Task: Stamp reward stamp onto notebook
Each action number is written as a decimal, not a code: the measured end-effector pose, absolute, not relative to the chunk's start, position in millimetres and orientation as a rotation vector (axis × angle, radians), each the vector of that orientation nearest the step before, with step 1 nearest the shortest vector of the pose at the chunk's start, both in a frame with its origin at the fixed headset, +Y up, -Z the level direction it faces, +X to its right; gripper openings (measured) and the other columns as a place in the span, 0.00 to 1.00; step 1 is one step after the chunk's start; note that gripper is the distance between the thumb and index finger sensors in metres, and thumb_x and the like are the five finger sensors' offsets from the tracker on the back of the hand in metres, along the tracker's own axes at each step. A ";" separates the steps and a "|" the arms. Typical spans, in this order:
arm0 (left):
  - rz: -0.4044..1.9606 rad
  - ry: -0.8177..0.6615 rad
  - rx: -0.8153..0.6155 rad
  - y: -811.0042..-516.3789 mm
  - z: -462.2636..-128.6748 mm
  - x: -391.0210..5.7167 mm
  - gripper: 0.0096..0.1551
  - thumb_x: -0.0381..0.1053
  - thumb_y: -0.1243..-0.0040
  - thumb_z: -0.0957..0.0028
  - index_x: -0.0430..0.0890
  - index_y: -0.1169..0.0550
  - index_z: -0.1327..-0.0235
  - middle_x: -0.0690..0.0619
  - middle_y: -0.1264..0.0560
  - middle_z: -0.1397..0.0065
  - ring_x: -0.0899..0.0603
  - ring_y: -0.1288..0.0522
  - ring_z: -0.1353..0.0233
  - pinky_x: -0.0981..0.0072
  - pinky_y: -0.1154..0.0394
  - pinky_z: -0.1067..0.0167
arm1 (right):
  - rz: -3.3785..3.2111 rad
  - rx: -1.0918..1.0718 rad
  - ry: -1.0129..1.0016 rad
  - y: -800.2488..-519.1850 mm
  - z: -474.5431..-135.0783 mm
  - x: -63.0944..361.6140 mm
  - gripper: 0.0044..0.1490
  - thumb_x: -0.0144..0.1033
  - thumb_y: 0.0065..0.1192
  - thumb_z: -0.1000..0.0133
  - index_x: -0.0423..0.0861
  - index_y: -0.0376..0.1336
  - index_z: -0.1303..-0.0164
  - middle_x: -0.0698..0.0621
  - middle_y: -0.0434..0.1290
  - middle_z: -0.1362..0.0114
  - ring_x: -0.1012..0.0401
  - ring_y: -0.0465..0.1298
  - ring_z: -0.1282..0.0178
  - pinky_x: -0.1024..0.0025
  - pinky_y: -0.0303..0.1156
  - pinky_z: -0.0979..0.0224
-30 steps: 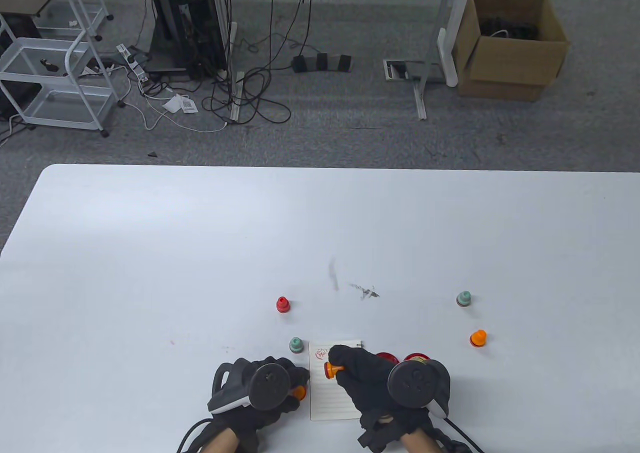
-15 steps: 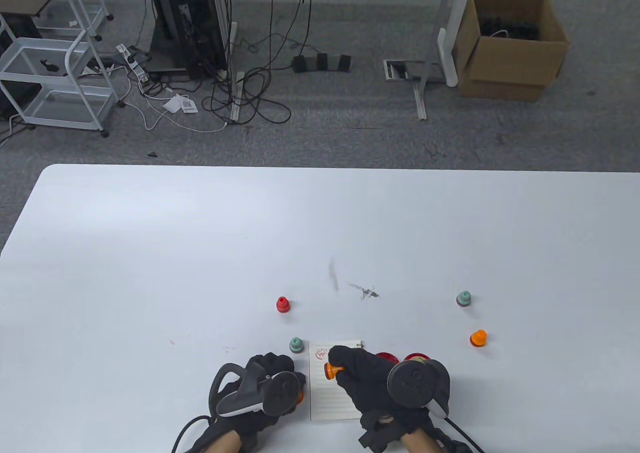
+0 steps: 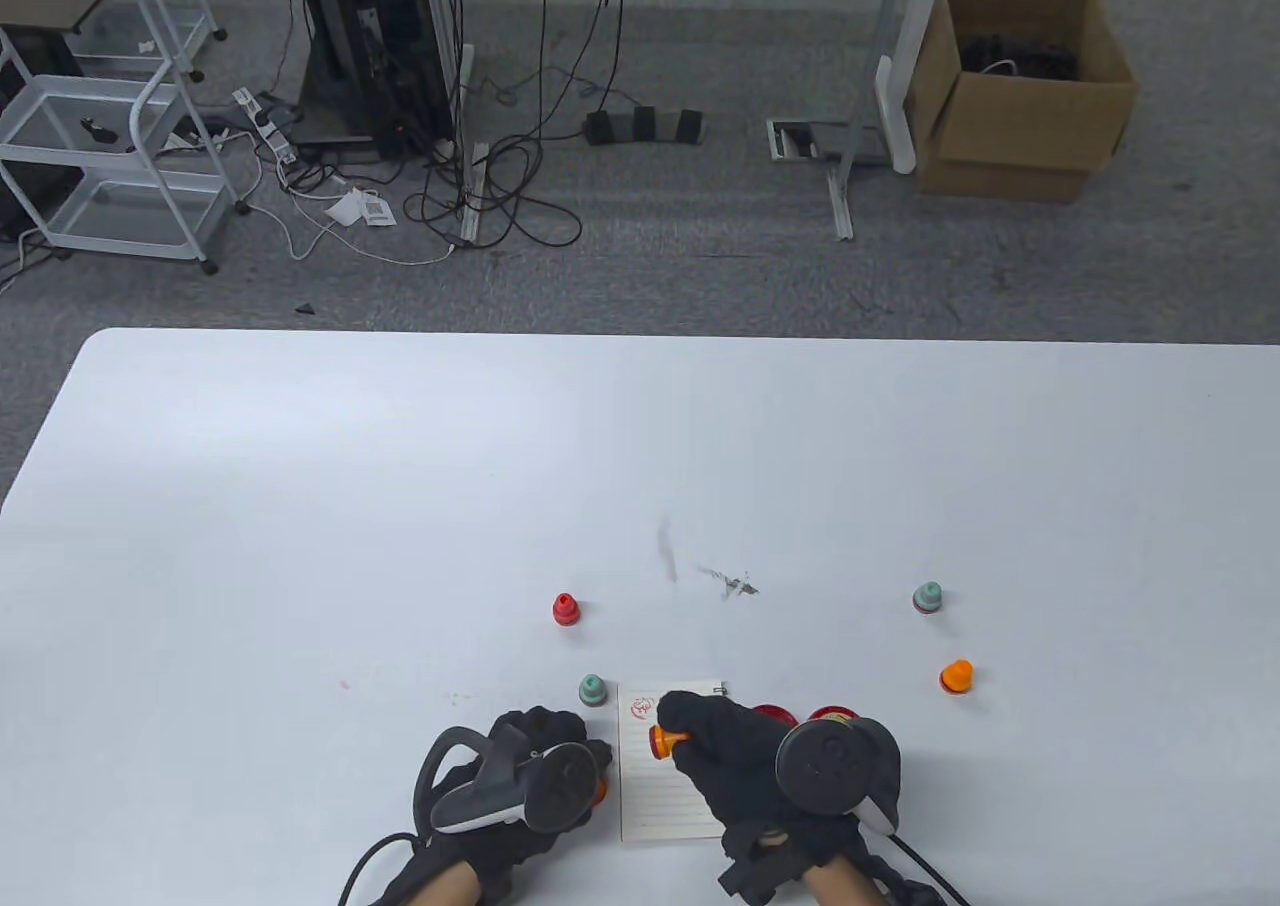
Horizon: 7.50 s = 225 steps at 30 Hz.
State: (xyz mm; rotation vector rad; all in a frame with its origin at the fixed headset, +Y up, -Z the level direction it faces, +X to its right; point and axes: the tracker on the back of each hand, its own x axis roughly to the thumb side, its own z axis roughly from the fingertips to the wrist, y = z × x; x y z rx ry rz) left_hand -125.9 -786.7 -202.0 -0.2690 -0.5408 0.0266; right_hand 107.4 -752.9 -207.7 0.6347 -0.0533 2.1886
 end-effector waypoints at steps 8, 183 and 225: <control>0.049 -0.492 -0.186 -774.7 -204.5 -142.7 0.37 0.59 0.33 0.53 0.55 0.25 0.27 0.47 0.32 0.21 0.36 0.32 0.21 0.35 0.35 0.22 | 2.195 0.613 -0.084 -749.3 -210.6 115.3 0.32 0.35 0.67 0.51 0.43 0.66 0.35 0.42 0.78 0.40 0.51 0.82 0.55 0.61 0.79 0.50; 0.089 -0.404 0.023 -753.8 -201.6 -170.3 0.35 0.66 0.43 0.49 0.57 0.24 0.27 0.49 0.29 0.20 0.35 0.31 0.19 0.34 0.33 0.23 | 2.682 0.505 -0.096 -726.1 -240.7 121.3 0.30 0.36 0.68 0.53 0.46 0.70 0.38 0.42 0.80 0.44 0.56 0.83 0.61 0.65 0.79 0.55; 0.114 -0.537 -0.179 -777.6 -200.6 -125.2 0.36 0.56 0.35 0.50 0.54 0.31 0.26 0.49 0.27 0.24 0.38 0.26 0.26 0.38 0.30 0.25 | 2.551 0.422 -0.255 -742.0 -218.7 143.2 0.30 0.37 0.68 0.52 0.45 0.70 0.38 0.41 0.81 0.45 0.56 0.83 0.62 0.65 0.79 0.56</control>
